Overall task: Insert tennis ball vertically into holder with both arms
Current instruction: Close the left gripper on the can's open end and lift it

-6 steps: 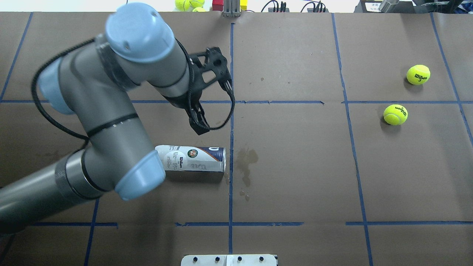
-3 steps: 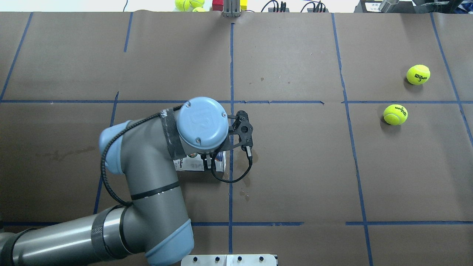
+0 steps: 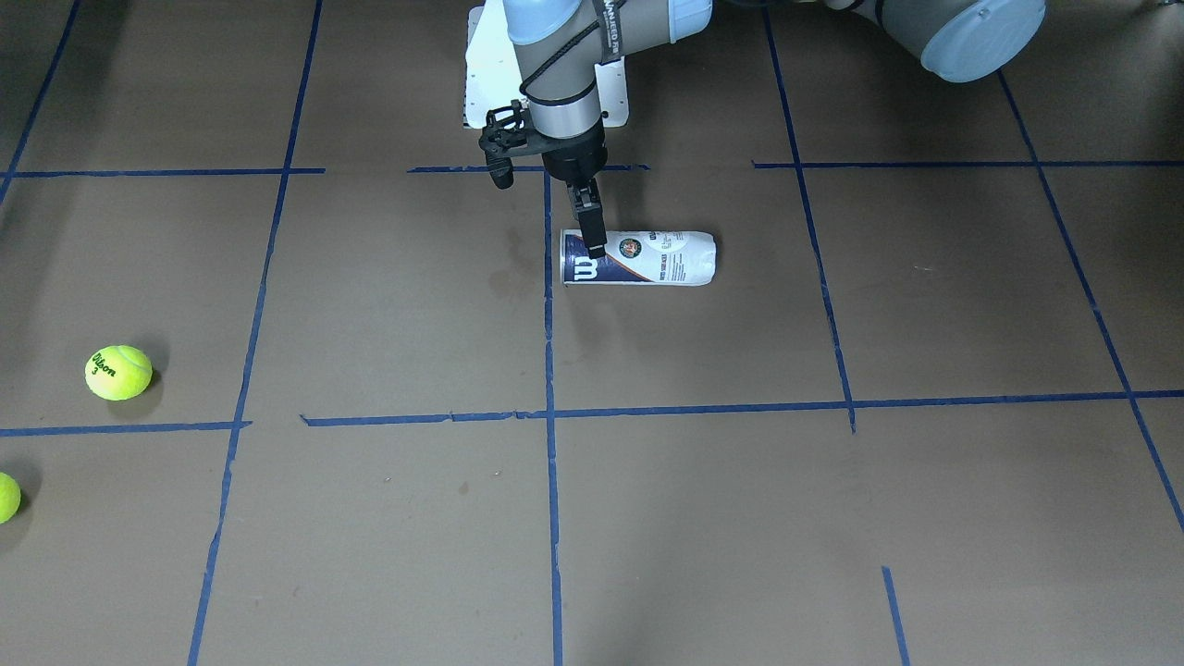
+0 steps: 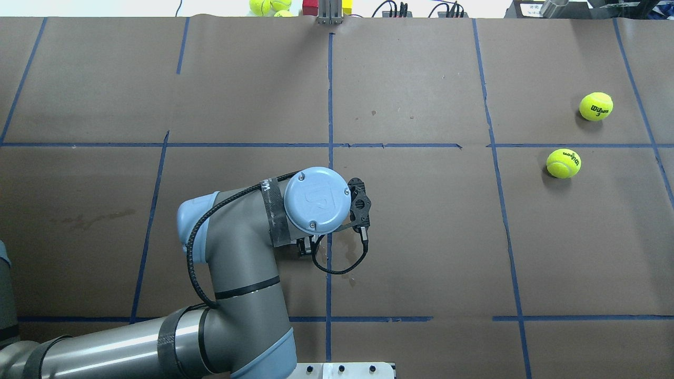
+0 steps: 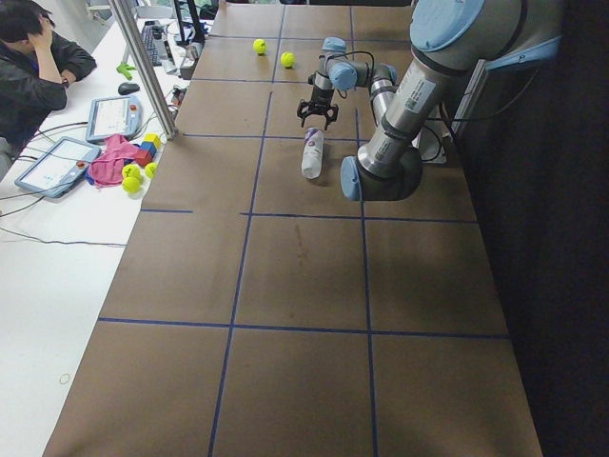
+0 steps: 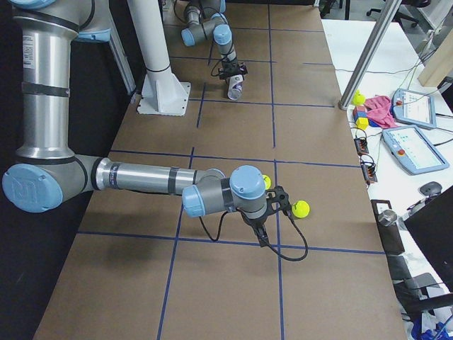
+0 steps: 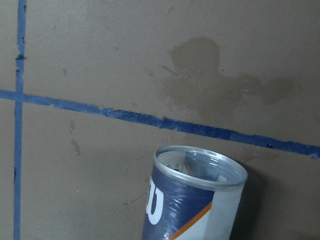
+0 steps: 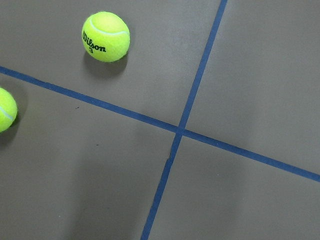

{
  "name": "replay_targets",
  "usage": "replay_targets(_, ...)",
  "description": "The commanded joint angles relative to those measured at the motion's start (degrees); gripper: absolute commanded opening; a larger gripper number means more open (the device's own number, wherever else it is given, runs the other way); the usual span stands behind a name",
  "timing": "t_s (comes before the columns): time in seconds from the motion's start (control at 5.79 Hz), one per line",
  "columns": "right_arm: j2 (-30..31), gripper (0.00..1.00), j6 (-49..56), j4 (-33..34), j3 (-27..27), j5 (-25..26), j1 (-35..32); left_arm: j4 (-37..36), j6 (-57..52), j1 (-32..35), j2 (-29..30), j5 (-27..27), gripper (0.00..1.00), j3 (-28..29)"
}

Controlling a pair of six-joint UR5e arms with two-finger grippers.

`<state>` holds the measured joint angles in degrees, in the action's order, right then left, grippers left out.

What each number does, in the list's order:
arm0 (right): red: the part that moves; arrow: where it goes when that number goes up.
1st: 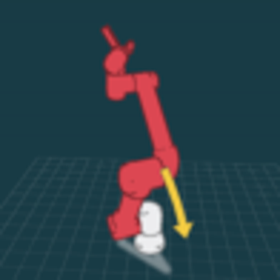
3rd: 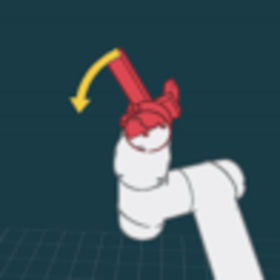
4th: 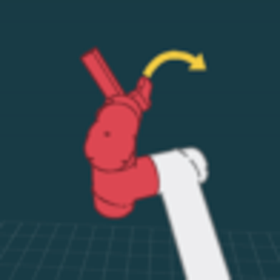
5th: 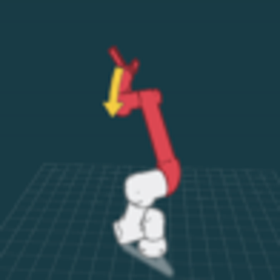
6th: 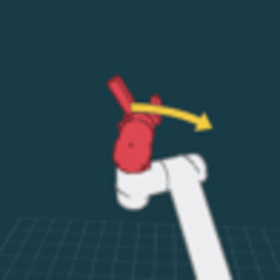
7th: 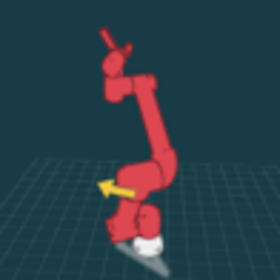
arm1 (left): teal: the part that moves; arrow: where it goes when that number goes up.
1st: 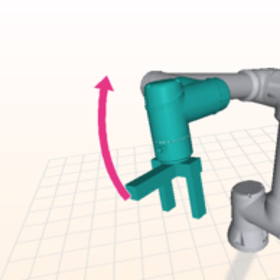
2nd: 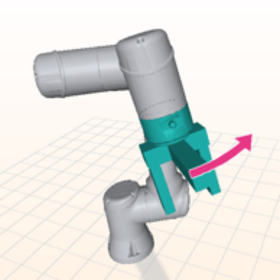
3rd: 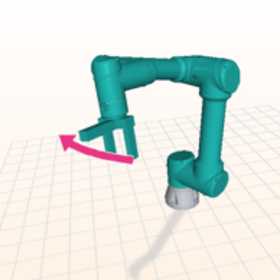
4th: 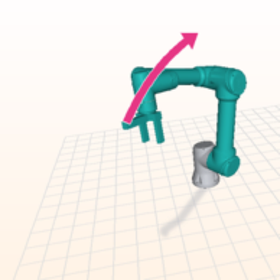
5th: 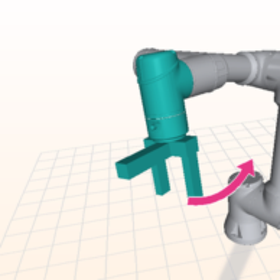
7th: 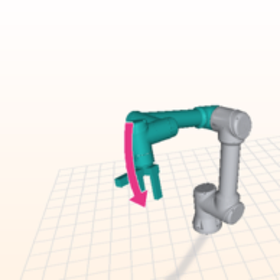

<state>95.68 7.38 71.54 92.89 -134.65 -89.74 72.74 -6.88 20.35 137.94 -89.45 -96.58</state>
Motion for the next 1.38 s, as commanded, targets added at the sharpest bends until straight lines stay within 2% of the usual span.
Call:
replay_targets(0.0,0.12,1.00,0.00,0.00,-0.08,0.00,0.00,0.65,0.20,-0.83,1.88,1.98,1.00,4.26)
replay_targets(0.35,0.04,1.00,0.00,0.00,-0.34,0.00,0.00,0.91,0.37,-1.54,1.90,2.09,1.00,5.17)
replay_targets(0.69,0.04,1.00,0.00,0.00,-0.43,0.00,0.00,7.38,0.46,-1.54,1.55,3.57,1.00,10.60)
replay_targets(1.04,0.04,1.00,0.00,0.00,-0.43,0.00,0.00,8.03,0.46,-1.54,1.20,3.67,0.99,11.15)
replay_targets(1.21,0.04,1.00,0.00,0.00,-0.43,0.00,0.00,7.95,0.55,-1.54,1.19,3.67,0.95,11.15)
